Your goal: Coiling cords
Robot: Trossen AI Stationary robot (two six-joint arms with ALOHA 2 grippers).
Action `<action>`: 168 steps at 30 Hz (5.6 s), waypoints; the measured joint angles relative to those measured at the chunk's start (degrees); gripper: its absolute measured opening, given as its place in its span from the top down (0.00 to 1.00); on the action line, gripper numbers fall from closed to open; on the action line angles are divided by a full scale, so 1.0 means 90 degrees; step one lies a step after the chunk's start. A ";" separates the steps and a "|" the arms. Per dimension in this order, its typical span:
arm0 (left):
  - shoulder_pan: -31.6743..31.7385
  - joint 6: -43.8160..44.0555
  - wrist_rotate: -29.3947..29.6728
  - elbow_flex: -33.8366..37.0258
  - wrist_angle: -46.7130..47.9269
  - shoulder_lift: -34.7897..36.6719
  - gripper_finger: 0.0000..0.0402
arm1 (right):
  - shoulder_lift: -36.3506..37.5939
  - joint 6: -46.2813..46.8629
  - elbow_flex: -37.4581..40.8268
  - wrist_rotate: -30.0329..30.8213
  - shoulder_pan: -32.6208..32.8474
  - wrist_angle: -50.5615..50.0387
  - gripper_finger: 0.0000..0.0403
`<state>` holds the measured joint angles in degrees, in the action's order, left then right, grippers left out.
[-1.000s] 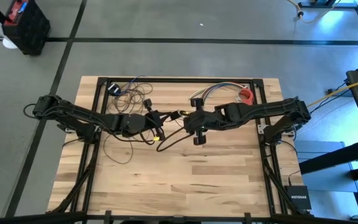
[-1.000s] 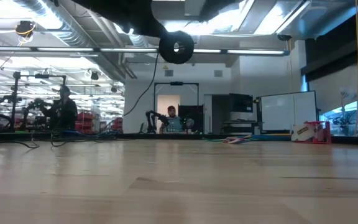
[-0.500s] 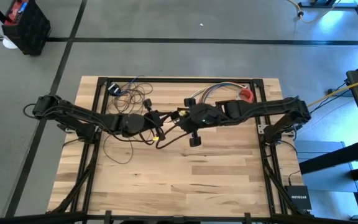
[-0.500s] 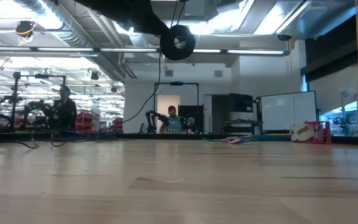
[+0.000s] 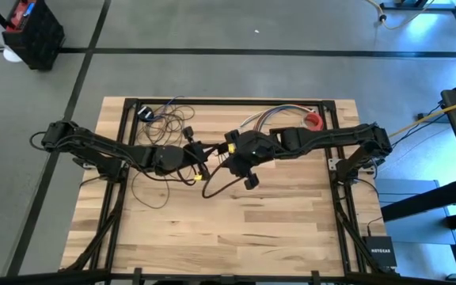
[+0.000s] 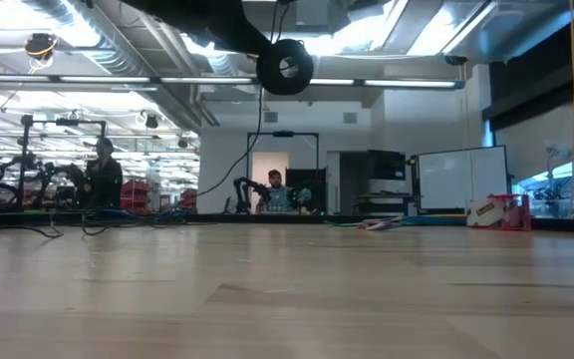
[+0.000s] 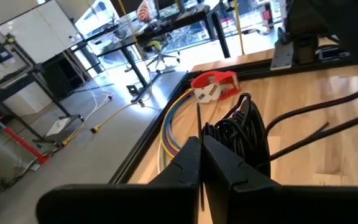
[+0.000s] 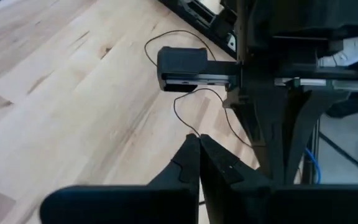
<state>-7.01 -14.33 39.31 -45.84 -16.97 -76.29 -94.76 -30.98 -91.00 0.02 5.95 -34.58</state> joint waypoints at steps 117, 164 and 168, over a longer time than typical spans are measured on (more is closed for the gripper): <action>0.0342 0.1591 -0.0251 -0.0007 0.1607 -0.0182 0.57 | 0.1338 -0.0471 0.6103 0.2394 -0.1456 0.3213 0.43; 0.0282 0.1599 -0.1192 -0.0002 0.1077 -0.1275 0.67 | 0.0098 0.1923 0.5326 -0.0830 -0.1449 0.5884 0.99; 0.0226 0.1815 -0.1186 -0.0002 0.1217 -0.1166 0.67 | -0.0056 0.1963 0.5331 -0.0813 -0.1456 0.6166 0.98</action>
<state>-4.97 2.00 28.64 -45.87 -6.02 -86.78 -95.26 -13.31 -43.03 -7.30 -7.16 20.91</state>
